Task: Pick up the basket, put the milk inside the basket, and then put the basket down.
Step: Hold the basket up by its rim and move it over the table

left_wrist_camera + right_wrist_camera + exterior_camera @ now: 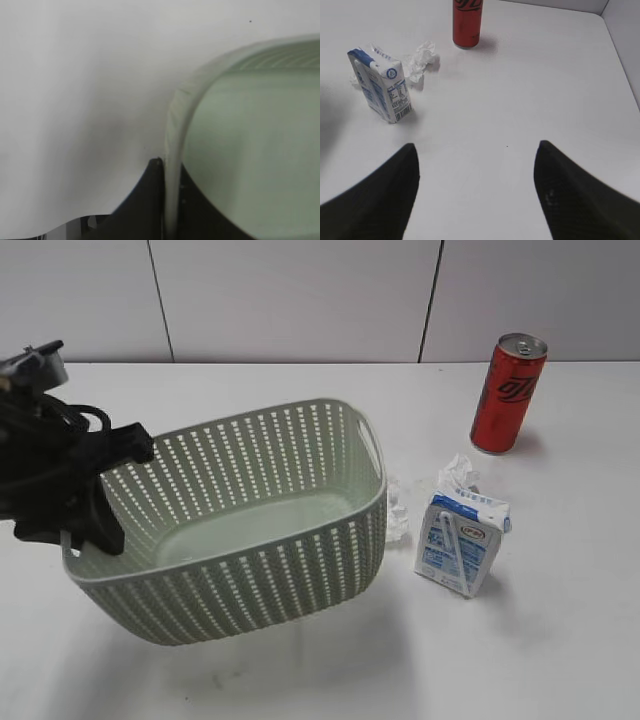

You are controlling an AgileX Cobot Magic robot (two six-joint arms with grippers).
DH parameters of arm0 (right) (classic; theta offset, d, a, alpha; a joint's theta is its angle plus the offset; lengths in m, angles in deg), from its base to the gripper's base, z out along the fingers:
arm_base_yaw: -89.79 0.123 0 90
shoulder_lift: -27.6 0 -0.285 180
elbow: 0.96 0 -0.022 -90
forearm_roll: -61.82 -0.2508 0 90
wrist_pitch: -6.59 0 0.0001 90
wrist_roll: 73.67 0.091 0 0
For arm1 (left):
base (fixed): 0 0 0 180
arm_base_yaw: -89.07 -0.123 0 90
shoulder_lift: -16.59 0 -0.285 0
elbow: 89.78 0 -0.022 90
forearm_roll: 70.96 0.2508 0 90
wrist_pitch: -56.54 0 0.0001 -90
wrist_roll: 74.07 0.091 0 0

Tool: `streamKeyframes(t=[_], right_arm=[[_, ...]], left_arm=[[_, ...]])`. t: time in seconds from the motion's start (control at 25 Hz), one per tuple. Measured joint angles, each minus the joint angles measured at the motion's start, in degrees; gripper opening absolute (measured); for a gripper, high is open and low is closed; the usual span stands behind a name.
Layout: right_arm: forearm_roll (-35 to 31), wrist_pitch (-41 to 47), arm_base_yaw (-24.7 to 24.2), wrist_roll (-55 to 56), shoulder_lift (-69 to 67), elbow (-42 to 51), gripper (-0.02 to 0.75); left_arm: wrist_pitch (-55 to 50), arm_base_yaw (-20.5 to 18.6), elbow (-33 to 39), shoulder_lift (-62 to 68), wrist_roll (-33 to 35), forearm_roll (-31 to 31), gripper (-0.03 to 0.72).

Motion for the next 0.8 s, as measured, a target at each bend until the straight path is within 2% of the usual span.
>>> streamKeyframes(t=[0.16, 0.32, 0.48, 0.64, 0.8], right_arm=[[-1.81, -0.56, 0.0, -4.25, -2.2, -0.92, 0.563], [-5.55, -1.72, 0.0, -6.99, -11.91, -2.76, 0.563], [-12.38, -4.98, 0.0, -14.61, -23.12, -5.07, 0.557], [-18.48, -11.51, 0.0, -23.31, -34.73, -6.77, 0.52], [-27.64, -16.16, 0.0, -36.97, -48.3, -7.4, 0.503]], left_arm=[[2.38, 1.07, 0.63, 0.11, 0.0, 2.38, -0.001], [2.88, 1.13, 0.69, 1.65, -0.1, 7.54, -0.001], [4.9, 1.13, 0.69, 2.82, -0.16, 10.92, -0.001], [6.63, 1.13, 0.69, 2.89, -0.22, 11.43, -0.001], [6.82, 1.13, 0.69, 2.89, -0.22, 13.1, -0.001]])
